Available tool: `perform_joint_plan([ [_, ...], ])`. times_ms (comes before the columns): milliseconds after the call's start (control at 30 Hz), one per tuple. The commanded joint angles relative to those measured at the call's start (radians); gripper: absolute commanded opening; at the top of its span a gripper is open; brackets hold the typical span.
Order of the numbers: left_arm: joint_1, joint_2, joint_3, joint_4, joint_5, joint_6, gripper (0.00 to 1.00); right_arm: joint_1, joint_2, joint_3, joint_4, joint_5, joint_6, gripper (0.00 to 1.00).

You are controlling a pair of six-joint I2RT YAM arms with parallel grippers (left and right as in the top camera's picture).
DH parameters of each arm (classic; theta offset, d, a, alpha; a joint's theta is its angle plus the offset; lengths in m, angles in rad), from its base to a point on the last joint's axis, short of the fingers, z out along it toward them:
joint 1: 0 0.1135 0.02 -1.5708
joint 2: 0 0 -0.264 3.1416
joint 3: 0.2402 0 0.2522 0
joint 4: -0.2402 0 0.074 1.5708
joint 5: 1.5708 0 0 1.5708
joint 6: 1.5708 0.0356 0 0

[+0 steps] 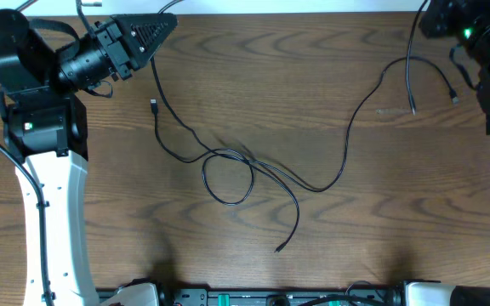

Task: Untangle cables

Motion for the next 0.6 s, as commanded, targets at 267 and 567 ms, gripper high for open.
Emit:
perform_joint_plan([
  [267,0.010,-0.013,0.005,-0.295,-0.179,0.253,0.08,0.081,0.113,-0.014,-0.275,-0.093,-0.087,0.01],
  [567,0.010,-0.013,0.005,-0.370,-0.404,0.260,0.07,0.086,0.177,-0.014,-0.357,-0.026,-0.097,0.03],
])
